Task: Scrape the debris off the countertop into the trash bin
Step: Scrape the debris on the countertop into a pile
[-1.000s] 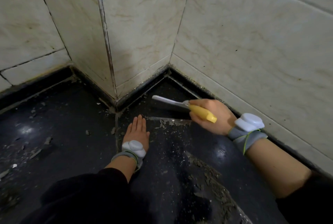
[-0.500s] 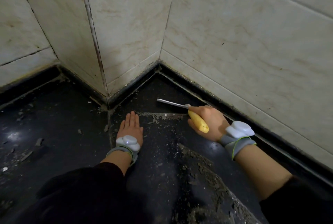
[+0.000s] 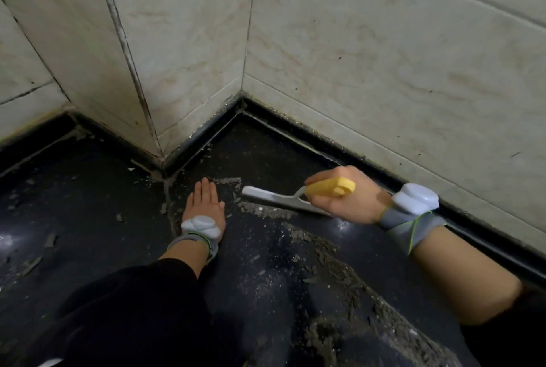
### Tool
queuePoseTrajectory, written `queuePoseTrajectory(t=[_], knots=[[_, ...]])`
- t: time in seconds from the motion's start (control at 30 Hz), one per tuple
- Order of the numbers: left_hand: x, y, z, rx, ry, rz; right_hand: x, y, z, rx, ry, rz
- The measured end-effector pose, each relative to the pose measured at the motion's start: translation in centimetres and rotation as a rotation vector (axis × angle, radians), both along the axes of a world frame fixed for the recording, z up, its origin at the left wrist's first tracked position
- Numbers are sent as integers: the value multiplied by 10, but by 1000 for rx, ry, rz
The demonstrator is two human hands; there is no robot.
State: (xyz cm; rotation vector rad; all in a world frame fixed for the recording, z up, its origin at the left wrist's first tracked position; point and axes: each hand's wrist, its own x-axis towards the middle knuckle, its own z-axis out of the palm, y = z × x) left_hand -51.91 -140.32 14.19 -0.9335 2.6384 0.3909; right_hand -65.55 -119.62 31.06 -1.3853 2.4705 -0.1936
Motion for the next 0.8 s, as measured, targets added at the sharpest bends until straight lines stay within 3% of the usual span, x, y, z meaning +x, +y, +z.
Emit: queuePoseTrajectory(t=[0.27,0.4,0.47,0.8], knots=[[0,0,-4,-22,3,0,-8,-46,-26,-366,10,-307],[1,0,-6,-20,13,0,-2,-69,-38,-493,-104,-457],[1,0,-7,-18,19,6,4,-76,-40,-473,-127,-493],[1,-1,-11,5,38,22,29,-30,-16,-263,-173,-249]])
